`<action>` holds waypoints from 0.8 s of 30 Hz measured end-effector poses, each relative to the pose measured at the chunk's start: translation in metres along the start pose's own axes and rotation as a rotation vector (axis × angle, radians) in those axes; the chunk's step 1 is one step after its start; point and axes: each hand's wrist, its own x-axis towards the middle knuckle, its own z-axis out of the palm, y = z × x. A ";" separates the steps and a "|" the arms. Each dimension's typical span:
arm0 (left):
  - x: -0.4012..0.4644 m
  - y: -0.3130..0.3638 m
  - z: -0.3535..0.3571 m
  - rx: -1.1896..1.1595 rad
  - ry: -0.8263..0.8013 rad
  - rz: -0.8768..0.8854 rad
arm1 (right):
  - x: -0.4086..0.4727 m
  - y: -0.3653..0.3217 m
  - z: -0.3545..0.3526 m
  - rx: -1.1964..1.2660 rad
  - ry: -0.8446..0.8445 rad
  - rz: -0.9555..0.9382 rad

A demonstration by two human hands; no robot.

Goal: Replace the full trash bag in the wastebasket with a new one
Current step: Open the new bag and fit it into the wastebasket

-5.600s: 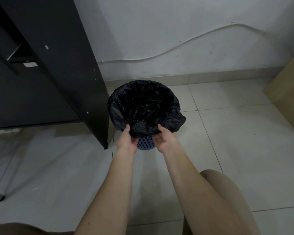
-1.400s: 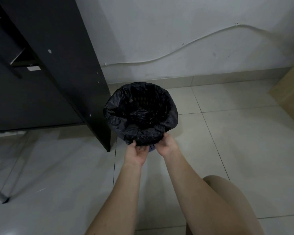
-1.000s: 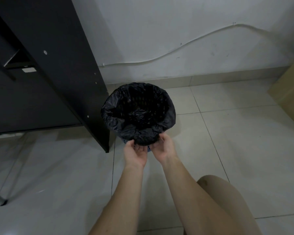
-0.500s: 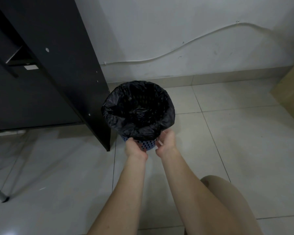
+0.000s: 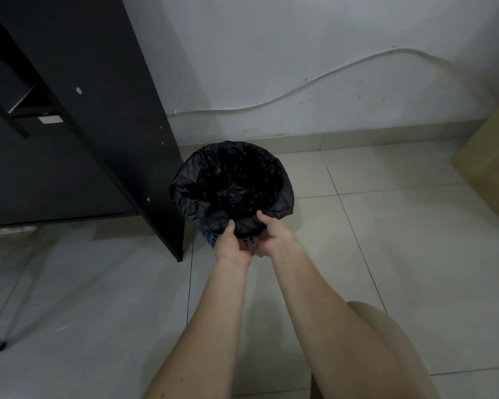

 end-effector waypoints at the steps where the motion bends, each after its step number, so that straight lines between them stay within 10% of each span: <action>1: -0.001 0.001 0.002 0.005 0.022 0.015 | 0.000 -0.001 -0.001 0.002 -0.015 0.004; 24: -0.011 -0.006 0.011 0.044 0.206 0.185 | -0.007 0.000 0.016 -0.094 0.139 -0.177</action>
